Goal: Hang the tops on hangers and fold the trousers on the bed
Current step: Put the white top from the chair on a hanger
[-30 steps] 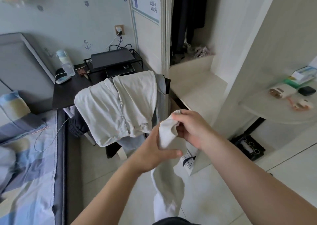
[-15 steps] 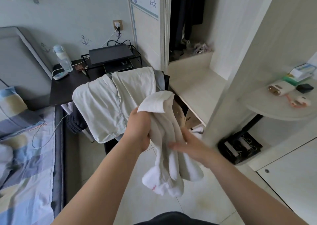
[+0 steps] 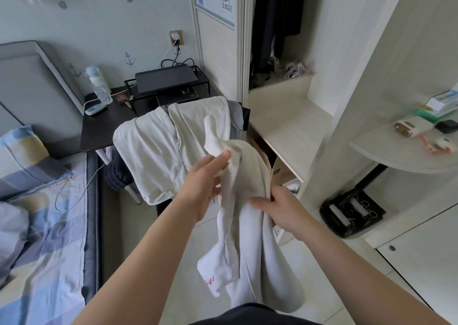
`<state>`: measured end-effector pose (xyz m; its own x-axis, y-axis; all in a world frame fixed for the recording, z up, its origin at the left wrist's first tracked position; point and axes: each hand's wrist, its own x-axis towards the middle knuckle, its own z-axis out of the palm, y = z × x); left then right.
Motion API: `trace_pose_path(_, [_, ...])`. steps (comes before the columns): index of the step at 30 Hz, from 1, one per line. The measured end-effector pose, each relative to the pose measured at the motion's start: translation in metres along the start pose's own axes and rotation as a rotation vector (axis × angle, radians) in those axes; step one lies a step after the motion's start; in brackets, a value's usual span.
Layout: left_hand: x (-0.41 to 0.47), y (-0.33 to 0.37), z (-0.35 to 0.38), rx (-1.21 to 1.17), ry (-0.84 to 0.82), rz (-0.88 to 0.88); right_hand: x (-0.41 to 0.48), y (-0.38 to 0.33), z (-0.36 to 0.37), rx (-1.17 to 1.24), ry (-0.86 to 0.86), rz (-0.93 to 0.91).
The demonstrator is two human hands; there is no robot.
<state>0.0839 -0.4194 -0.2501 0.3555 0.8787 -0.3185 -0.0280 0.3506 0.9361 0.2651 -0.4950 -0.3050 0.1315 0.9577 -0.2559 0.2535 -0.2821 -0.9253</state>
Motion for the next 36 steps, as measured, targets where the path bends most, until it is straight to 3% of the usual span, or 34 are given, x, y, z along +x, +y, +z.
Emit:
trace_pose_path(6, [-0.018, -0.041, -0.003, 0.266, -0.365, 0.037, -0.003, -0.033, -0.01, 0.271, 0.107, -0.059])
trace_pose_path(11, [-0.015, -0.057, 0.008, 0.492, -0.156, 0.034, 0.005, -0.045, -0.021, 0.439, 0.233, -0.042])
trace_pose_path(14, [-0.015, -0.052, 0.015, 0.248, 0.002, -0.011, 0.005, -0.041, -0.029, 0.585, 0.253, -0.028])
trace_pose_path(16, [-0.013, -0.047, 0.017, 0.068, 0.077, -0.032, 0.001, -0.037, -0.031, 0.535, 0.224, -0.088])
trace_pose_path(21, [-0.011, -0.039, 0.019, -0.248, 0.16, -0.097, -0.028, 0.001, -0.021, 0.101, 0.212, -0.17])
trace_pose_path(25, [-0.01, -0.03, 0.015, -0.431, 0.101, -0.207, -0.04, 0.046, 0.008, -0.156, 0.064, -0.008])
trace_pose_path(29, [-0.003, -0.025, 0.006, -0.436, 0.13, -0.258, -0.026, 0.055, 0.01, -0.231, 0.163, 0.109])
trace_pose_path(36, [0.02, -0.041, -0.038, -0.267, 0.343, -0.309, -0.022, -0.005, -0.04, -0.19, 0.281, -0.068])
